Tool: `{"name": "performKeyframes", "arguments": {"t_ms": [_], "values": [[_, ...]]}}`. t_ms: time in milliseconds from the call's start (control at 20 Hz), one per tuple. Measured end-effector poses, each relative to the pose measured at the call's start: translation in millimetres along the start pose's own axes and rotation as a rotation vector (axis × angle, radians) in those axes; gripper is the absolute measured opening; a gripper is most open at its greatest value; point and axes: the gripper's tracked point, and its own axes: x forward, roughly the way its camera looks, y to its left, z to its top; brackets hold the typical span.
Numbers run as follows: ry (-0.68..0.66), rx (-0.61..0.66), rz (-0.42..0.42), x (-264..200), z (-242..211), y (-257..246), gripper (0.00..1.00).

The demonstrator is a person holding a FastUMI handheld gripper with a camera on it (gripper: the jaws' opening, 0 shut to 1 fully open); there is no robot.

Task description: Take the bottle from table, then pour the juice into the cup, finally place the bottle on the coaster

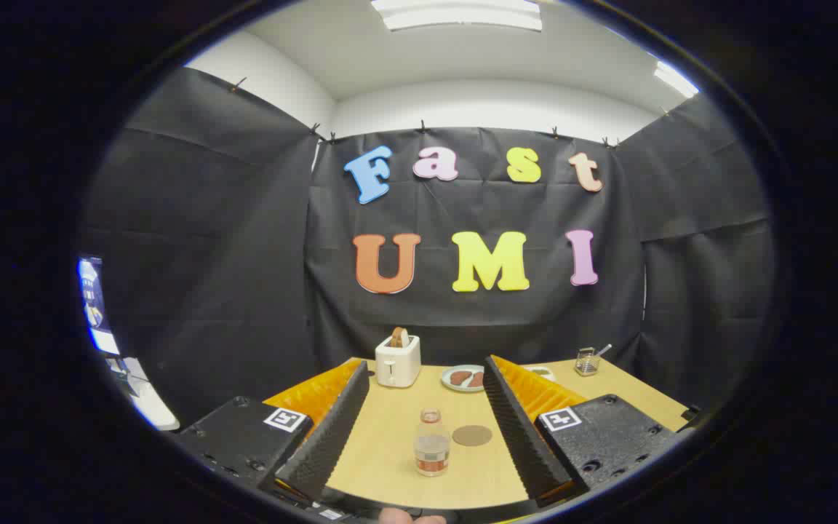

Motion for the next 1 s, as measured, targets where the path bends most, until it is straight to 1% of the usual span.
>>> {"name": "performKeyframes", "arguments": {"t_ms": [300,1000], "values": [[-0.001,0.014,-0.020,3.0,0.7,-5.3,1.00],[-0.015,0.021,-0.014,-0.9,2.2,5.2,1.00]]}}
